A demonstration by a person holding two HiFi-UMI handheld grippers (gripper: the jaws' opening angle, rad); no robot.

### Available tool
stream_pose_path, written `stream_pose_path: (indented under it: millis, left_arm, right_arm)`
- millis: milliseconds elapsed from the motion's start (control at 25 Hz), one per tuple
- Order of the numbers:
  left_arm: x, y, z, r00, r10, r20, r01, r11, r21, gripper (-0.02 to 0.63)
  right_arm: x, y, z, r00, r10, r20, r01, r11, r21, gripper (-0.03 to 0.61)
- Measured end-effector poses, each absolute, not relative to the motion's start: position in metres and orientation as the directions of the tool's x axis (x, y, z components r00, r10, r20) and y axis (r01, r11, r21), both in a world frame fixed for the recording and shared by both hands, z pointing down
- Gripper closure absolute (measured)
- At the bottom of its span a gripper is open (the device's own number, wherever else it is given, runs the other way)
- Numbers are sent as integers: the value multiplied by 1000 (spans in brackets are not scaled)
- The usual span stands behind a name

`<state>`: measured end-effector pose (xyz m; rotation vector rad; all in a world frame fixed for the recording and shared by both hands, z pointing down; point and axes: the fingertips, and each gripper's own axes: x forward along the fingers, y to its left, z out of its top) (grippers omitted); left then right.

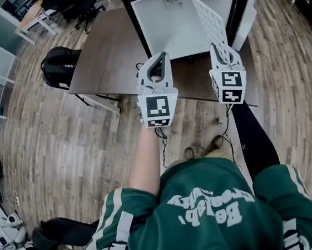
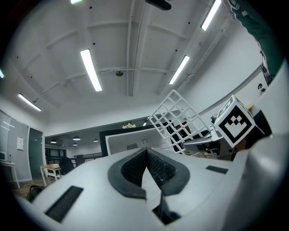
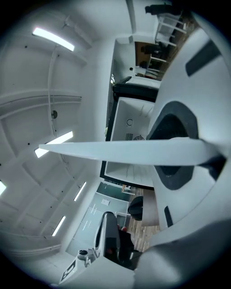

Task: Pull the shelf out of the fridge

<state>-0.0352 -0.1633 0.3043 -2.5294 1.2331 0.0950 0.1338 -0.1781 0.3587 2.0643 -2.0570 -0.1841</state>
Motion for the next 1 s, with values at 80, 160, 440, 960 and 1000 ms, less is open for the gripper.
stream_pose_path:
  millis: [80,160,440,960,1000]
  left_arm:
    - [-35,-164,304,625,-755,-199,-777,-575,-256,597]
    - [-35,-165,303,624,-756,-200,-778,-575,-254,597]
    - [-38,-173,301,618,-759,-203,-783,-572,-243,597]
    - [-35,-182,309,617,-766,-180,-785,-582,-212,597]
    - [-34,-181,309,618,-765,-181,-784,-583,-212,597]
  right_arm:
    - [132,-177,359,6,-998,67,-978,8,208,520]
    - [130,-176,360,2,-998,70,-984,11,176,520]
    - [138,-178,364,22,-997,69,-997,-16,80,520]
    - [150,-162,366,26,-997,70,-997,-21,71,520]
    - [151,-161,367,23,-997,72,-997,-18,71,520]
